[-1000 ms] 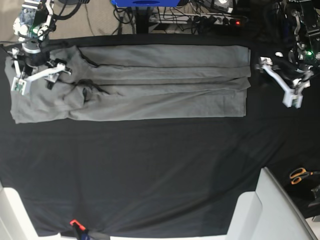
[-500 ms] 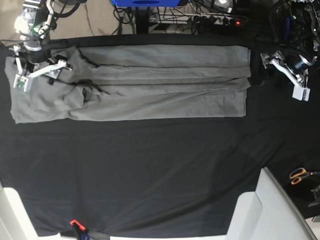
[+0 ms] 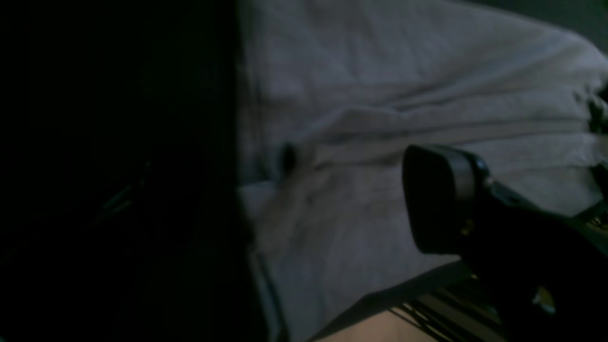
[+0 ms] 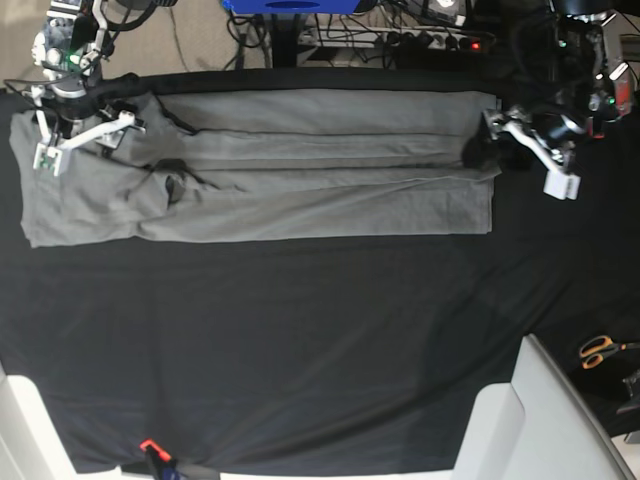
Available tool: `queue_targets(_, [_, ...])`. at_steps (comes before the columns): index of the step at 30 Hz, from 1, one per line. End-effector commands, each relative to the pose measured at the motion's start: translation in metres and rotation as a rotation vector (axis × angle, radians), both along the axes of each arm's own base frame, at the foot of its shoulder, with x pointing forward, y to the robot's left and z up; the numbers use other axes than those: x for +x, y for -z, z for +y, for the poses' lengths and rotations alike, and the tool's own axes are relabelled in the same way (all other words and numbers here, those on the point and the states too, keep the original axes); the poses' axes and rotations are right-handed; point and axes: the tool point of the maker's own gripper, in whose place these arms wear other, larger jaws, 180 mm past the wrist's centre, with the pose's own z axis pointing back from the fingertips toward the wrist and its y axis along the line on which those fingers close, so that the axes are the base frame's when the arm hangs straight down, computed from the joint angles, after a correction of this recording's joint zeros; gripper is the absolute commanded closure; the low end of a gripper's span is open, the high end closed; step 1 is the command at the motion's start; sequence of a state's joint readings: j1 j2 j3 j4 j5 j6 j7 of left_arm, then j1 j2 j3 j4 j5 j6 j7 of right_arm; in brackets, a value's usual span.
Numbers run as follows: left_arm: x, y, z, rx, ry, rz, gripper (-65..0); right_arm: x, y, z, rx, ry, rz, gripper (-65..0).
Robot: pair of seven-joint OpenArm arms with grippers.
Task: Fold the T-shirt properly
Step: 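Move the left gripper to the shirt's other end and grasp it, then fold the shirt's end with the left gripper toward the right gripper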
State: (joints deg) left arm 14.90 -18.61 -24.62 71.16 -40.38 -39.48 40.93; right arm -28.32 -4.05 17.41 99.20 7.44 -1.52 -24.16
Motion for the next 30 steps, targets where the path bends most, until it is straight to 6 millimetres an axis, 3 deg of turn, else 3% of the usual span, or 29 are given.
queue_targets(1, [0.009, -0.007, 0.004, 0.002, 0.004, -0.034, -65.0, 0.006, -0.008, -0.003, -0.017, -0.003, -0.036, -36.9])
queue_targets(8, [0.009, 0.012, -0.004, -0.059, -0.045, -0.013, -65.0, 0.006, -0.008, -0.003, -0.018, -0.004, -0.036, -36.9])
queue_targets(15, [-0.004, 0.031, -0.011, -0.088, -0.061, 0.043, -65.0, 0.007, -0.009, -0.004, -0.019, -0.004, -0.039, -36.9])
queue_targets(21, [-0.003, 0.041, -0.014, -0.121, -0.101, 0.051, -37.5, 0.008, -0.009, -0.004, -0.019, -0.004, -0.041, -36.9])
queue_targets(25, [-0.005, 0.045, -0.014, -0.131, -0.119, 0.057, -23.4, 0.008, -0.010, -0.005, -0.022, -0.006, -0.041, -36.9])
queue_targets(29, [-0.004, 0.045, -0.015, -0.132, -0.118, 0.055, 0.0, 0.008, -0.010, -0.005, -0.022, -0.006, -0.041, -36.9])
queue_targets(30, [-0.003, 0.043, -0.014, -0.129, -0.115, 0.049, 0.0, 0.008, -0.010, -0.005, -0.022, -0.006, -0.041, -36.9])
